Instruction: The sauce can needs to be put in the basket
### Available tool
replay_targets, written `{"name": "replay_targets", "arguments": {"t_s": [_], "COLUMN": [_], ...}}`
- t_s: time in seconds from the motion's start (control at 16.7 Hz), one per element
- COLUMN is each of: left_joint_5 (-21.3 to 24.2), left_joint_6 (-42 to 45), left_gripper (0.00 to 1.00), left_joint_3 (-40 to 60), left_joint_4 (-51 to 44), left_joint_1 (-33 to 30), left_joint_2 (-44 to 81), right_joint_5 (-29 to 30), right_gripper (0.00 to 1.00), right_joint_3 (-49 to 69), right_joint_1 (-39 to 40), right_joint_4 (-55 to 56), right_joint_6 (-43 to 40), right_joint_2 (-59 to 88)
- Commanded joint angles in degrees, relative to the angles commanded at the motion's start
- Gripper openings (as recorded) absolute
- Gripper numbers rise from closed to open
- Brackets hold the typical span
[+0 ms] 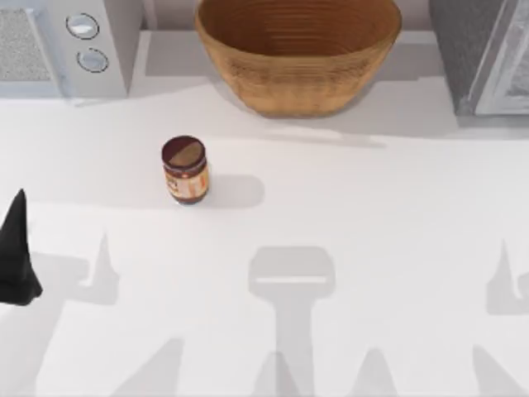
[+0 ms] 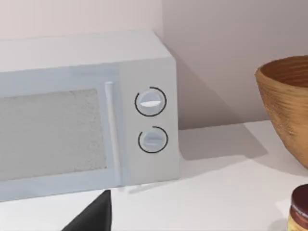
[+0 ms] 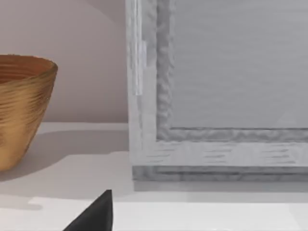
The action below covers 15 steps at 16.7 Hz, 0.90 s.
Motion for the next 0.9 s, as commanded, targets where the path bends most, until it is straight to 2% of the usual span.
{"name": "replay_targets", "arguments": {"t_s": [0.24,0.9], "left_joint_5": [13.3,57.7], "left_joint_6": [5.0,21.7], "left_gripper": [1.00,1.00], "left_joint_3": [9.8,42.5], "left_joint_4": [6.1,26.5], "left_joint_1": [0.8,3.5], "left_joint_2": [19.8,92.2], "right_joint_5": [0.0,0.0], "right_gripper": [1.00,1.00], "right_joint_3": [0.0,0.0], "right_joint_1": [0.0,0.0], "right_joint_4": [0.0,0.0], "right_joint_6": [0.0,0.0], "right_joint_2": [0.0,0.0]}}
